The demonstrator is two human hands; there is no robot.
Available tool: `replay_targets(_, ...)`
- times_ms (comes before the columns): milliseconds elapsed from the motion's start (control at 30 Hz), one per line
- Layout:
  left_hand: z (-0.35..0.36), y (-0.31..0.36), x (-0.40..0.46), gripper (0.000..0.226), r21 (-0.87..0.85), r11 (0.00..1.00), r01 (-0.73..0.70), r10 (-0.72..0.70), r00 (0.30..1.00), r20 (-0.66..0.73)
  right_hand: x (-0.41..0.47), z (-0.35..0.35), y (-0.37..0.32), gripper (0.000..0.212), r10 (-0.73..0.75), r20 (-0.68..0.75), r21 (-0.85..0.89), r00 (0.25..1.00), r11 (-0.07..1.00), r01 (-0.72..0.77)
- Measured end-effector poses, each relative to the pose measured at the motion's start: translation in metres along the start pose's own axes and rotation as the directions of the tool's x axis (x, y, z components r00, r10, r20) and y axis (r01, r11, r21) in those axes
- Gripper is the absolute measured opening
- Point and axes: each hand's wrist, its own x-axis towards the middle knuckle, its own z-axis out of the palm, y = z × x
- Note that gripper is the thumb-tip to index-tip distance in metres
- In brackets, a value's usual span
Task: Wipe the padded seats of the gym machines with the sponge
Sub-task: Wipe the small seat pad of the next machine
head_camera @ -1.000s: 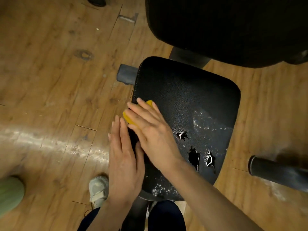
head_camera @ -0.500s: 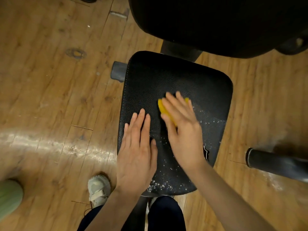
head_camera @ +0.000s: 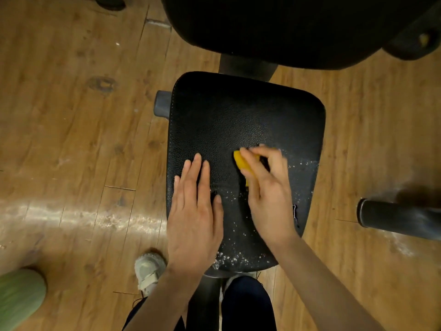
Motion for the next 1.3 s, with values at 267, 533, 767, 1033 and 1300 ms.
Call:
replay_targets(267,-0.004,0.002,0.0,0.056,-0.034,0.999,0.009,-0.009,1.0,0.011,0.024,0.001,0.008,0.035,0.128,-0.096,0.036,0.987,0.991,-0.125)
replay_targets(533,0.001,0.031,0.007,0.058,-0.023,0.994,-0.106,0.107,0.994,0.027,0.064,-0.01,0.038,0.032,0.107,-0.094,-0.002,0.99,0.994,-0.107)
replay_targets(767,0.019,0.046,0.015,0.058,-0.006,0.982,-0.188,0.188,0.978,0.085,-0.019,-0.026,0.03,0.034,0.052,-0.03,0.068,0.998,0.996,-0.049)
replay_targets(1033,0.022,0.047,0.013,0.057,0.084,0.978,-0.192,0.182,0.977,0.109,0.035,-0.022,0.055,0.033,0.168,-0.147,0.046,0.975,0.985,-0.163)
replay_targets(1300,0.022,0.047,0.013,0.057,0.096,0.98,-0.176,0.165,0.98,0.109,0.031,-0.034,0.069,0.031,0.103,-0.092,0.076,0.99,0.992,-0.096)
